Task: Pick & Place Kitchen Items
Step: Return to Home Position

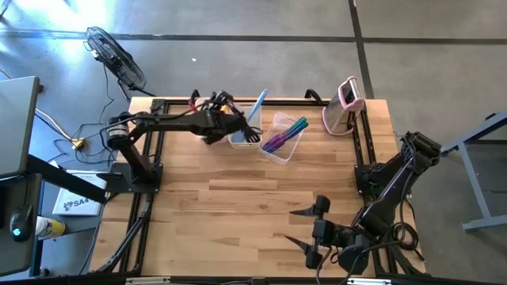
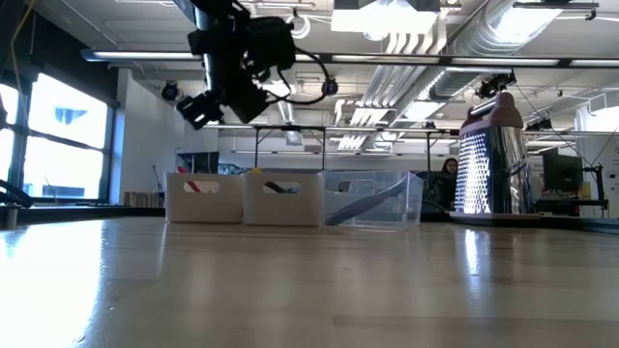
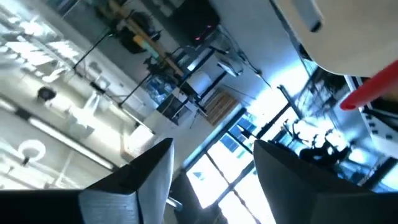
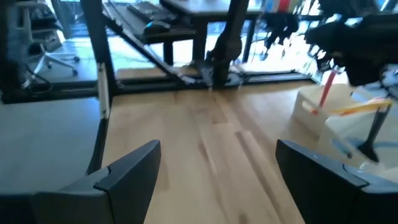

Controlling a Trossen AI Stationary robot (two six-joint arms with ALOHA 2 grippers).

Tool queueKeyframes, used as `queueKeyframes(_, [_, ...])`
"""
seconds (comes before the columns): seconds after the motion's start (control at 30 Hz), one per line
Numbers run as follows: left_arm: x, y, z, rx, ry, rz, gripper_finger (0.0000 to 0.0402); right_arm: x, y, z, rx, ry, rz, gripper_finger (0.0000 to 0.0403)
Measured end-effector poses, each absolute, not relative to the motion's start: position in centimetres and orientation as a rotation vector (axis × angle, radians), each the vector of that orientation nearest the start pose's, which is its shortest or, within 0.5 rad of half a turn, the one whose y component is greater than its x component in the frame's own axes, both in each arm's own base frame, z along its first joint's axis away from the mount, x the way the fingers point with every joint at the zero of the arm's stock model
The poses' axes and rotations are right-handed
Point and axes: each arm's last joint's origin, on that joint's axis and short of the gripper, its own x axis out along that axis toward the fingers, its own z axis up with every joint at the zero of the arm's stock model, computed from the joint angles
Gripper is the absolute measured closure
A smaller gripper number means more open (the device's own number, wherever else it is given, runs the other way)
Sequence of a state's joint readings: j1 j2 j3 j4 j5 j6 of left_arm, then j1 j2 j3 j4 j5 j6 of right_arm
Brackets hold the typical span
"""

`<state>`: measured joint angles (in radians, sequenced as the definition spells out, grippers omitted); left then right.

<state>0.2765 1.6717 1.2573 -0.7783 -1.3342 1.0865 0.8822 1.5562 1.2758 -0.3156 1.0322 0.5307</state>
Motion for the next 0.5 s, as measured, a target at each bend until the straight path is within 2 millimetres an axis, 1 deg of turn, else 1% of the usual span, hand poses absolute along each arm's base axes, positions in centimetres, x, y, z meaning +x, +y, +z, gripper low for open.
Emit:
queueKeyframes(0.07, [30.6, 10.2, 25.9, 1.406, 1.826, 0.718, 0.0201, 23.4, 24.5, 31.3, 0.01, 0.273, -0.228, 0.009])
queueKeyframes(0.17, [31.1, 7.9, 26.8, 1.457, 1.763, 0.757, 0.0241, 23.3, 24.6, 31.6, -0.065, 0.274, -0.202, 0.0102])
queueKeyframes(0.23, [31.1, 6.2, 27.9, 1.475, 1.711, 0.767, 0.0277, 23.1, 24.4, 31.9, -0.129, 0.276, -0.188, 0.0125])
queueKeyframes(0.3, [30.8, 4.8, 29.5, 1.442, 1.629, 0.799, 0.0321, 22.8, 24.1, 32.6, -0.186, 0.273, -0.176, 0.0163])
queueKeyframes(0.37, [30.3, 3.4, 31.4, 1.329, 1.54, 0.79, 0.037, 22.3, 23.5, 33.5, -0.236, 0.269, -0.165, 0.0212])
queueKeyframes(0.4, [29.8, 2.9, 32.3, 1.216, 1.51, 0.757, 0.0385, 22.0, 23.0, 34.1, -0.258, 0.264, -0.161, 0.0242])
queueKeyframes(0.43, [29.3, 2.6, 33.3, 1.07, 1.491, 0.714, 0.0391, 21.5, 22.5, 34.8, -0.266, 0.258, -0.156, 0.0274])
queueKeyframes(0.5, [28.5, 2.5, 35.2, 0.798, 1.439, 0.656, 0.0391, 20.4, 21.1, 36.2, -0.259, 0.255, -0.131, 0.0342])
